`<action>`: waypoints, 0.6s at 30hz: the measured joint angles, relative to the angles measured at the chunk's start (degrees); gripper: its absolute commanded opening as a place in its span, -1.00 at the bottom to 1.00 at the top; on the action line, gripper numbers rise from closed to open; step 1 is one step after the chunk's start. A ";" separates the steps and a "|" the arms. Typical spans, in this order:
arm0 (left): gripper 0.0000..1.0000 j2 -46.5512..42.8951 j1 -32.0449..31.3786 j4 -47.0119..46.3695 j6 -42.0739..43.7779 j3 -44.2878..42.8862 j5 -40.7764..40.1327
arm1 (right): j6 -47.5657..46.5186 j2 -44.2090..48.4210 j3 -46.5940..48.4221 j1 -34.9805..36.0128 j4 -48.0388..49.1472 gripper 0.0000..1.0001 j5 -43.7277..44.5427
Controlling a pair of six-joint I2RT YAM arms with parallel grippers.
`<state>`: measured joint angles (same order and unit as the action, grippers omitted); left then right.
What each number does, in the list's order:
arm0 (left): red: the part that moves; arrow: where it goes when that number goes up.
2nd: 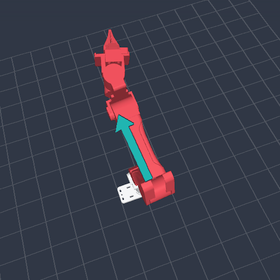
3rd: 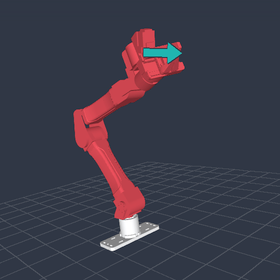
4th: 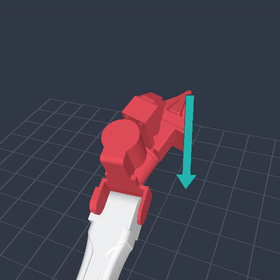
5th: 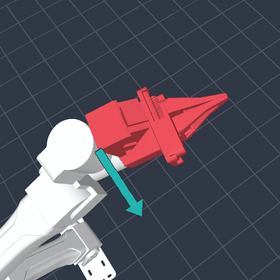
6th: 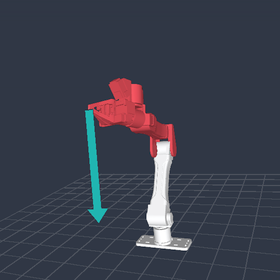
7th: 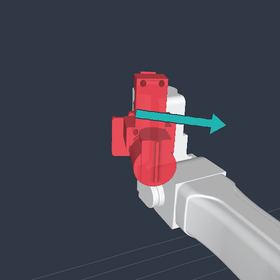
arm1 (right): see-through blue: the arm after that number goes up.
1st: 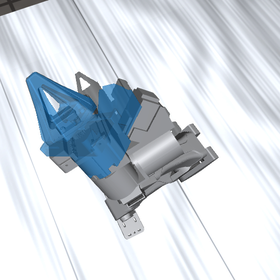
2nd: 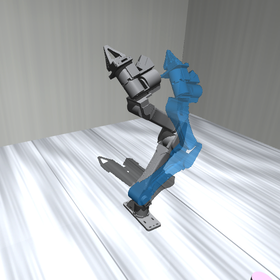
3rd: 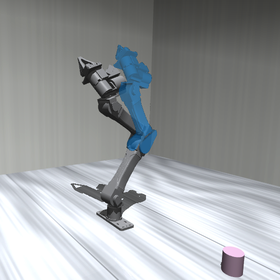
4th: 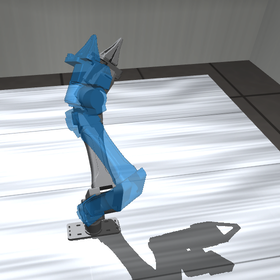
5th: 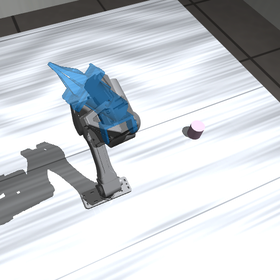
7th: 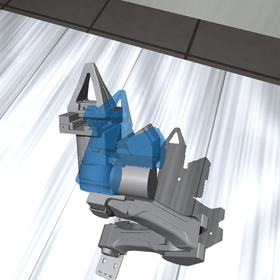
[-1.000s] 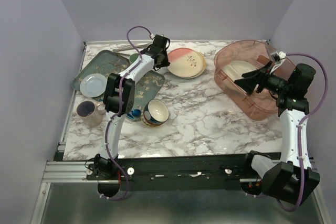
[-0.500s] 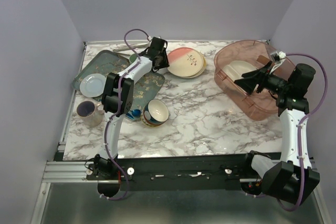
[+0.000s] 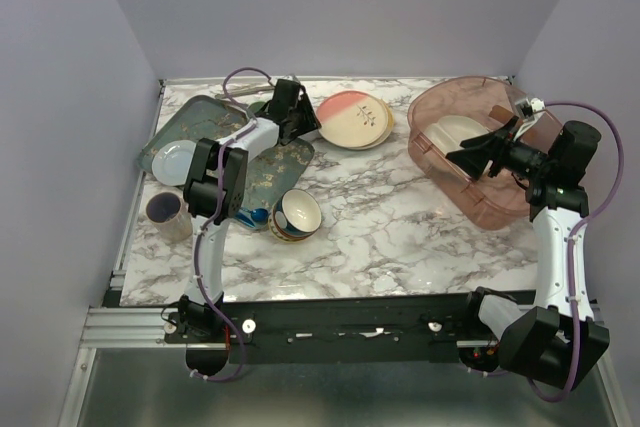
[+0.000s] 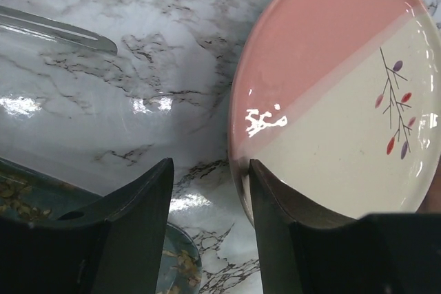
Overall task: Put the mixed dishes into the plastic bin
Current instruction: Pick up the plate at the center of the board.
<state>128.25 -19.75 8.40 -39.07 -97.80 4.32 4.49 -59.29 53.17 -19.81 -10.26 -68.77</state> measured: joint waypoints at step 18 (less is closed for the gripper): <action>0.26 -0.31 2.82 -14.03 -8.46 4.76 10.82 | 0.00 -0.07 0.00 0.00 0.00 0.53 -0.20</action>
<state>127.94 -16.93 -5.63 -47.53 -93.03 15.14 4.49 -59.35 53.17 -19.81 -10.26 -68.97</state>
